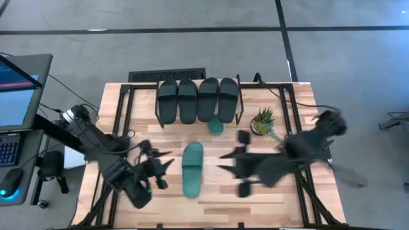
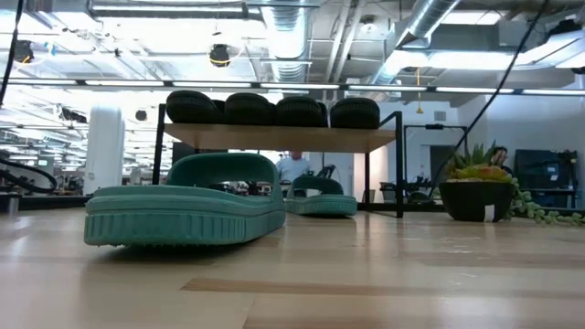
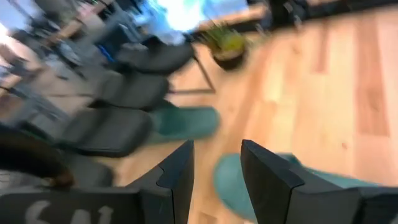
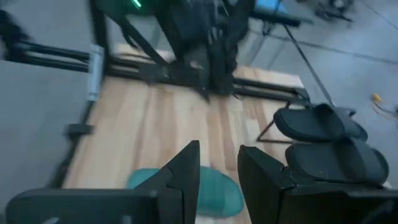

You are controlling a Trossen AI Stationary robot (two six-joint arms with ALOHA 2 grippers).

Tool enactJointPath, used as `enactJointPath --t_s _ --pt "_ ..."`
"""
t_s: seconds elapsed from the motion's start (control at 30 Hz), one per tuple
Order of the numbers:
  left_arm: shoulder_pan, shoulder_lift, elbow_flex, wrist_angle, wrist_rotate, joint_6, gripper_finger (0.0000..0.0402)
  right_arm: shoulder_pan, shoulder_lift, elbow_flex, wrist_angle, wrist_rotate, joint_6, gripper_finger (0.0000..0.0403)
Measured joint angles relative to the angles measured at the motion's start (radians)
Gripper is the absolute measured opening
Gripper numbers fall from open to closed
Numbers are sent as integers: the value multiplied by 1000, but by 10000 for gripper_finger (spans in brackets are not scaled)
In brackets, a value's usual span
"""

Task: Pick and place slides into the shelf
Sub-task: Put the green slipper under the shelf

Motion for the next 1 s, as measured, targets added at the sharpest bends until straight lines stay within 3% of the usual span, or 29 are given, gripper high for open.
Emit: enactJointPath --t_s 0.13,0.2,0.43,0.73,1.0 --pt "89 38 -75 308 123 251 122 90 -134 0 -78 48 -8 97" --pt "127 90 -73 384 159 347 122 142 -192 0 -118 96 -7 97" --pt "206 307 58 373 264 498 122 353 -347 -22 -216 263 36 97" --pt "227 444 146 179 332 475 122 535 -407 -64 -446 545 394 97" --pt "224 442 127 148 451 318 122 567 -402 -124 -523 589 517 97"
